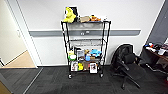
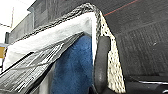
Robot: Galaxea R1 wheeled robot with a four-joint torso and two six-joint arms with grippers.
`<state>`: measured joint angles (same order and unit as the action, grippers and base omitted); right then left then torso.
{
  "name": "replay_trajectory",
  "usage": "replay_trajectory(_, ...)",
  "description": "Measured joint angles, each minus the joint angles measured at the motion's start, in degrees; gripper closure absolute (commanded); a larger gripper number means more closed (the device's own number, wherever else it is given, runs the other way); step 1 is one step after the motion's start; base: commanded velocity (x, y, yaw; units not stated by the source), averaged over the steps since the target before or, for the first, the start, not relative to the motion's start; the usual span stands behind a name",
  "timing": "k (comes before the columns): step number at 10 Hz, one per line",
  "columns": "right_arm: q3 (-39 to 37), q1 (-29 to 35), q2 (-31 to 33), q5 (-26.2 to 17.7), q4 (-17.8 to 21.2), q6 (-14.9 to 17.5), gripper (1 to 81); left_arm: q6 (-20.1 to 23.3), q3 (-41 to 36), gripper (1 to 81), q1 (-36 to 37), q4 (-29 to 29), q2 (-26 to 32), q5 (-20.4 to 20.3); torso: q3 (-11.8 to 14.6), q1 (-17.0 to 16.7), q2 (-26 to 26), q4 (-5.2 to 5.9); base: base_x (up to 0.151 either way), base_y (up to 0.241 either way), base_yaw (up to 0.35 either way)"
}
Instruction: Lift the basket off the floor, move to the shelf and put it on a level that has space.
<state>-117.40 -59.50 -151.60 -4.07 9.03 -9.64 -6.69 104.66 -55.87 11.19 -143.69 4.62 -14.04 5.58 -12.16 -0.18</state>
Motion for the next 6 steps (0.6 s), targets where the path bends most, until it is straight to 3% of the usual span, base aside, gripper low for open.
replay_trajectory(3,0.0,0.0,0.17,-0.02,0.0,0.0,81.1,0.0,0.0,81.1,0.0,0.0,-0.11,0.0,0.0,0.0,0.0,0.0,0.0,0.0,0.0)
replay_trajectory(6,0.41,-0.59,0.91,-0.22,0.0,-0.02,81.1,0.0,-0.11,81.1,-0.72,0.02,-0.2,0.22,0.04,-0.15,-0.07,0.0,0.08,0.0,0.0)
